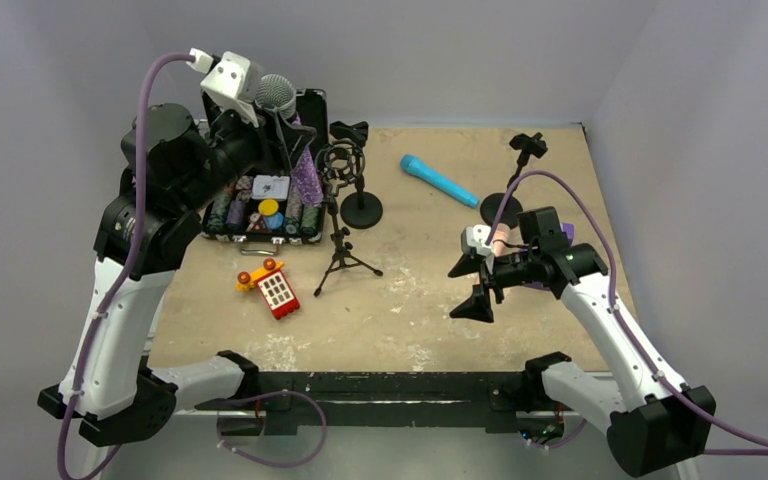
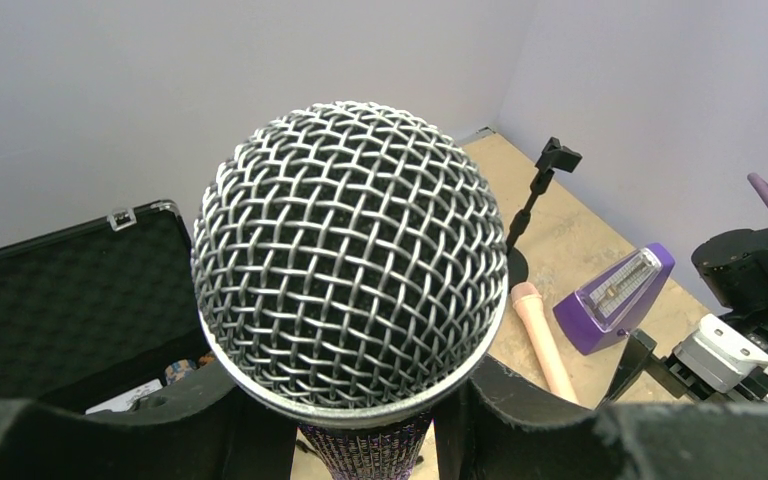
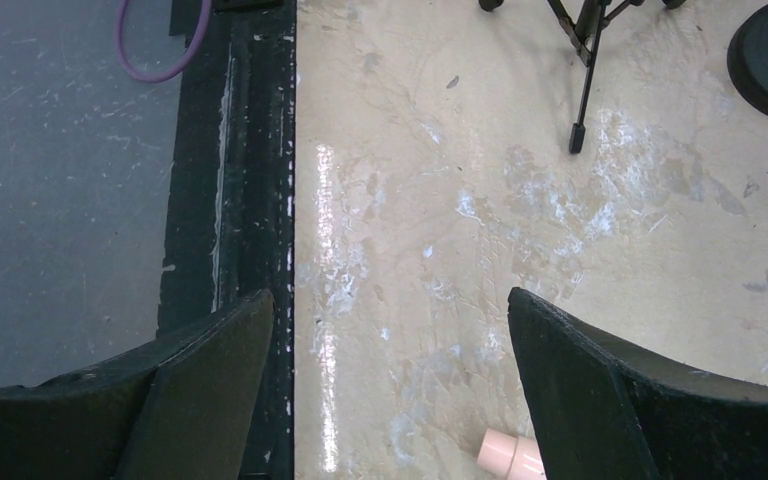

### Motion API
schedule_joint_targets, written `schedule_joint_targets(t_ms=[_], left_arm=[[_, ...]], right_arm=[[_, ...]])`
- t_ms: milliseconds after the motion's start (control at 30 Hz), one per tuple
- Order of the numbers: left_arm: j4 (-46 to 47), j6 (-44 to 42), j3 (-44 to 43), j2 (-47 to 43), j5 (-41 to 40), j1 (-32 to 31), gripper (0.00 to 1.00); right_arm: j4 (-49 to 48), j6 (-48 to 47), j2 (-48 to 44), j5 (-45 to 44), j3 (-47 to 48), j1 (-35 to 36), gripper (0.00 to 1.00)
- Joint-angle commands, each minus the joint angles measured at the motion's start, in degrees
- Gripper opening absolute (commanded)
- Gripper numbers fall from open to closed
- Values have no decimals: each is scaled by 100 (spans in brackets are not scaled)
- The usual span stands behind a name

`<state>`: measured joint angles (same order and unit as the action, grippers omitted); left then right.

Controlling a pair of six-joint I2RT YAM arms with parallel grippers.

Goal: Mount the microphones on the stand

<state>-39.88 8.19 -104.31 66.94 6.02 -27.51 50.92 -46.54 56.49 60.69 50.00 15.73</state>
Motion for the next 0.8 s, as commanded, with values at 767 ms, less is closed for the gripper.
schedule_joint_targets(t_ms=[767], left_arm=[[656,359,-377,-55,692,586,0]], right_arm=[[-108,-144,73,-39,-43,-32,90]])
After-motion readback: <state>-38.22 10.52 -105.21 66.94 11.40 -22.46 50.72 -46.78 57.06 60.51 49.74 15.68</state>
